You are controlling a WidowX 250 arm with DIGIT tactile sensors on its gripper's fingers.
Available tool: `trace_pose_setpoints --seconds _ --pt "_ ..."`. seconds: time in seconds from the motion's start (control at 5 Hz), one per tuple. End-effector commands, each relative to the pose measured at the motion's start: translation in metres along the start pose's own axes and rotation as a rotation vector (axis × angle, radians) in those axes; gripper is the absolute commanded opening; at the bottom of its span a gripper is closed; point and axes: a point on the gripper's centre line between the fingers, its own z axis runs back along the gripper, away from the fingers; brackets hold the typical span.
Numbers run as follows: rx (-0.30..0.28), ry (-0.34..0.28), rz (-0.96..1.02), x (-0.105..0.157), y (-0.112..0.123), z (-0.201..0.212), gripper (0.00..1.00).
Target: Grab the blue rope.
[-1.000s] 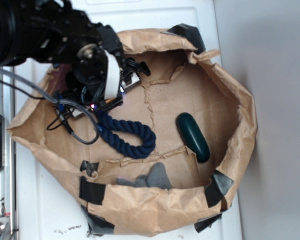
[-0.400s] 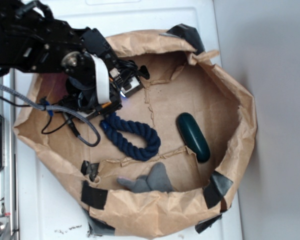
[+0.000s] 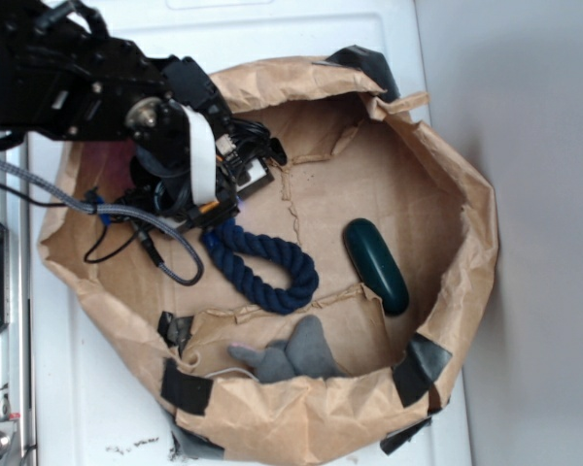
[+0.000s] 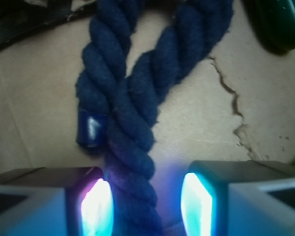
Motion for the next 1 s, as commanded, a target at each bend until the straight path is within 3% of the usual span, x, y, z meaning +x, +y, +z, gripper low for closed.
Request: trace_pose_setpoints --seconds 0.0,0.4,0.8 --pt "0.034 -0.033 -0.017 0.007 0.015 0.012 0.00" --pt "0.045 -0.038 -0.005 0.010 0.020 0.015 0.00" --pt "0.048 -0.132 0.167 0.032 0.045 0.104 0.00"
